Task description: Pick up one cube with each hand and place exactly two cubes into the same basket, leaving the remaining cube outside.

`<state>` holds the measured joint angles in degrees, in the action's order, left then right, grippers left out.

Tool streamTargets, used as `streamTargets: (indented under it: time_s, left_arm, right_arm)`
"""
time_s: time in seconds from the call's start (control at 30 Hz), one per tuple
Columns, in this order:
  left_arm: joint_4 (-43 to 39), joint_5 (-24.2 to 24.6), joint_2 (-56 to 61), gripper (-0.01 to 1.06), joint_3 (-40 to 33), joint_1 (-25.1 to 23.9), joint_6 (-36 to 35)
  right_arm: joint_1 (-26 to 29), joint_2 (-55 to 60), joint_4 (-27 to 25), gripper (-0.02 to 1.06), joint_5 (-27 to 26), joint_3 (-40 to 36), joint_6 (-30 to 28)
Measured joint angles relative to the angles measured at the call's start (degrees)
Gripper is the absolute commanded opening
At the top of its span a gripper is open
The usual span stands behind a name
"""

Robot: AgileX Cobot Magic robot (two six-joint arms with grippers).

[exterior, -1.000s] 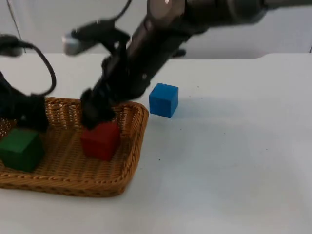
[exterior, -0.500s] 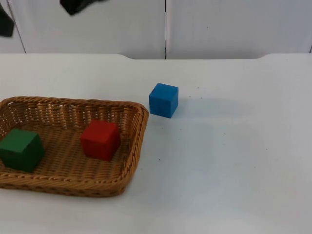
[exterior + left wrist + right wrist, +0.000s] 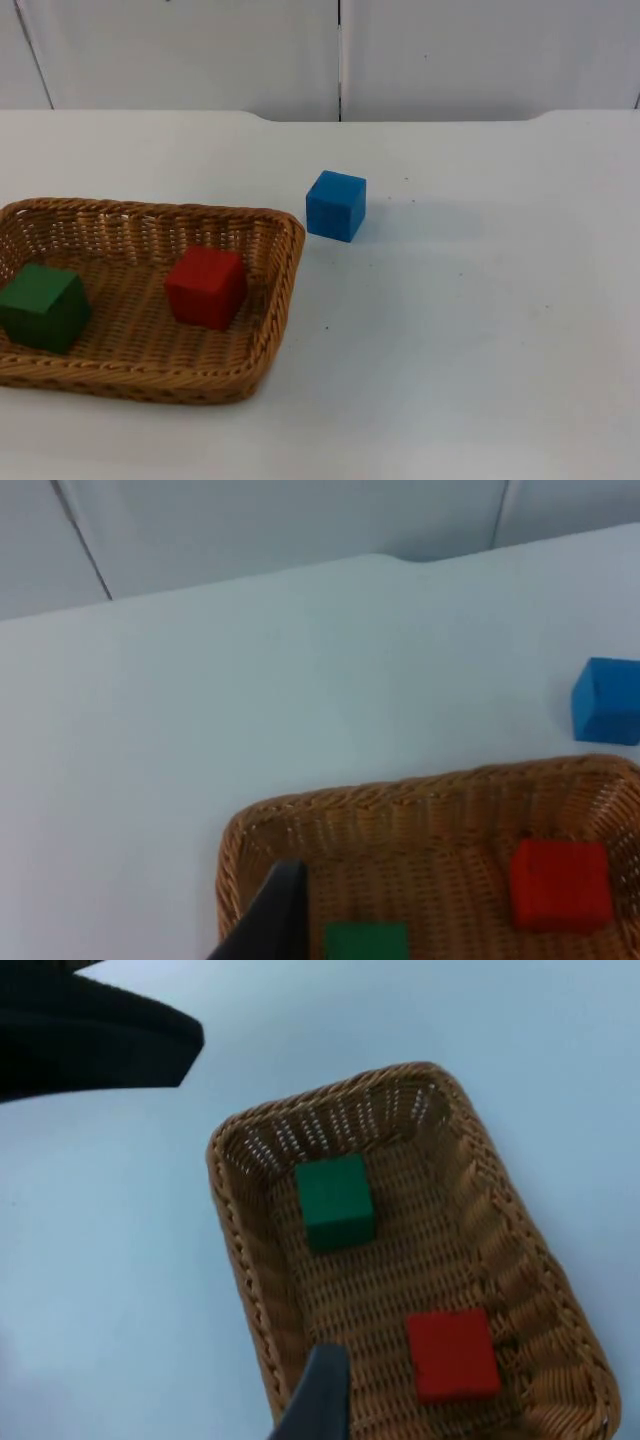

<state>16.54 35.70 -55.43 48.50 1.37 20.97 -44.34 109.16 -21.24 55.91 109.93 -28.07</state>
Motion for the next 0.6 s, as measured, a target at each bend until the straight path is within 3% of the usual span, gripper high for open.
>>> streamTargets:
  time_s: [0.6]
  left_arm:
    - [3.72,8.47,8.41,1.05,0.0,0.0,-0.13]
  right_arm:
    - [0.0,-0.71,-0.09,0.78,3.85,-1.79,0.0]
